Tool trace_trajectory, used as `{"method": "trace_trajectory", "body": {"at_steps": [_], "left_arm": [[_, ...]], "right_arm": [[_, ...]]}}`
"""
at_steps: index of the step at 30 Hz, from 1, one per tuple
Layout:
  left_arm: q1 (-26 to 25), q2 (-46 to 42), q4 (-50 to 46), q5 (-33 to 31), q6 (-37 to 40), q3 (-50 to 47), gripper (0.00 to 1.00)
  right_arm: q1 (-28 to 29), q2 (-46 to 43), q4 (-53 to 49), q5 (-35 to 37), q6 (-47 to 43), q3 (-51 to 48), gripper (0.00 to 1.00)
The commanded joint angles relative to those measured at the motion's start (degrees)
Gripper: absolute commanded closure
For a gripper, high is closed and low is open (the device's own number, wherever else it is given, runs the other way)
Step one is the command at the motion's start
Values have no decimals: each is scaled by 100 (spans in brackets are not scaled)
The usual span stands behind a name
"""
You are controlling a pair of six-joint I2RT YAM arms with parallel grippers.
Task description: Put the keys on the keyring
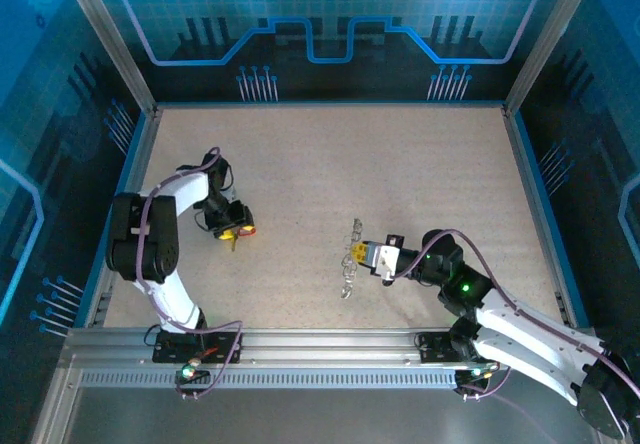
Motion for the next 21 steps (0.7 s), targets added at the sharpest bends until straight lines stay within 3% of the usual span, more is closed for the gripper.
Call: {"method": "trace_trajectory", "body": {"at_steps": [1, 7, 14, 19, 21], "left_arm": [[-57, 103, -82, 200, 372, 210, 47], [-295, 225, -198, 190, 448, 255, 47], [-551, -340, -282, 92, 351, -104, 46], [-551, -527, -268, 19, -50, -167, 50], [-550, -599, -204, -81, -278, -250, 56]], "right_arm": [[74, -34, 77, 67, -56, 128, 100], [67, -45, 45, 5, -87, 151, 100], [51, -248, 17, 55, -73, 68, 100], [42, -155, 29, -48, -67, 111, 100], [44, -129, 36, -96, -73, 118, 100]]}}
